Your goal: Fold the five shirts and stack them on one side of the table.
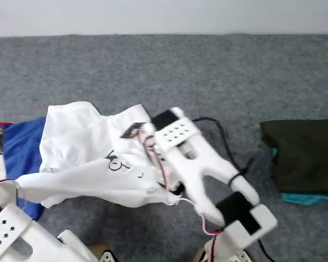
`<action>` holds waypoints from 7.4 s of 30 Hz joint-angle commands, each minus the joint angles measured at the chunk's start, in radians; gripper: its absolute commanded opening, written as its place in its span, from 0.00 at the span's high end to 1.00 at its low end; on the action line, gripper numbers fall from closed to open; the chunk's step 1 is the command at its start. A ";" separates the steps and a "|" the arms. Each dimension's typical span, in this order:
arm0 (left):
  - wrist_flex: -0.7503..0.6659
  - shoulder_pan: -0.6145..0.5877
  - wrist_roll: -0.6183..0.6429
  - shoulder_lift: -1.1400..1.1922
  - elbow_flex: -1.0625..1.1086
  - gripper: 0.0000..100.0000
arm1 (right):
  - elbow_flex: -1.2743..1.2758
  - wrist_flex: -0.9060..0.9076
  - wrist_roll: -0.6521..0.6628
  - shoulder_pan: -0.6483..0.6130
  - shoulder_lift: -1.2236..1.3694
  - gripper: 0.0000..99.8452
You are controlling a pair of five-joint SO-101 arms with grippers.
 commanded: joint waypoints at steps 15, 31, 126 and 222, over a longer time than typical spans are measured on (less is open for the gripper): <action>0.029 0.155 -0.066 -0.011 0.002 0.99 | 0.172 0.053 0.074 -0.094 -0.271 0.85; -0.061 0.044 -0.066 -0.014 0.136 0.99 | 0.399 -0.266 0.083 -0.476 -0.297 0.85; -0.015 0.761 0.359 -0.018 -0.125 0.99 | -0.216 0.056 0.276 0.332 -0.298 0.74; -0.374 0.787 0.359 -0.011 -0.613 0.99 | -0.551 -0.114 0.516 0.532 -0.665 0.99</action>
